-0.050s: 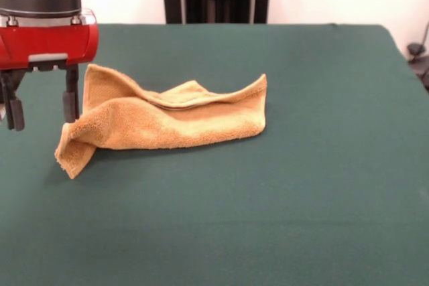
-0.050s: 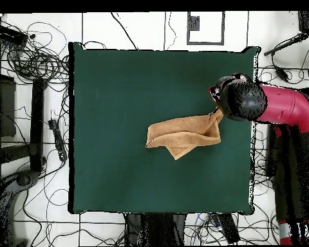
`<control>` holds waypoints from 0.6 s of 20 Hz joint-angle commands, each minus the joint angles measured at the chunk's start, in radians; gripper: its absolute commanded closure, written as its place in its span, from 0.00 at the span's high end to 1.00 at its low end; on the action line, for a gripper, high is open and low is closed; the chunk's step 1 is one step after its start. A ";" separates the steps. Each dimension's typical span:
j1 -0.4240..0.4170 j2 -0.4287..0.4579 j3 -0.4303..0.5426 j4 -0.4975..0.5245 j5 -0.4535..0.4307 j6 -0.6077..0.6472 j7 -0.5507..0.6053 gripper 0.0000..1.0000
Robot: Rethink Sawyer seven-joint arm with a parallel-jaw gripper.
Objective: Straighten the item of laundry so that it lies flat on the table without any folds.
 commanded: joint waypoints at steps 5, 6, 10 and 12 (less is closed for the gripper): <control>0.014 -0.037 -0.004 0.278 0.029 -0.043 0.135 1.00; 0.004 -0.047 -0.001 0.308 0.023 -0.069 0.133 1.00; -0.017 -0.078 -0.007 0.402 -0.007 -0.158 0.149 1.00; -0.021 -0.091 -0.015 0.438 -0.016 -0.192 0.161 1.00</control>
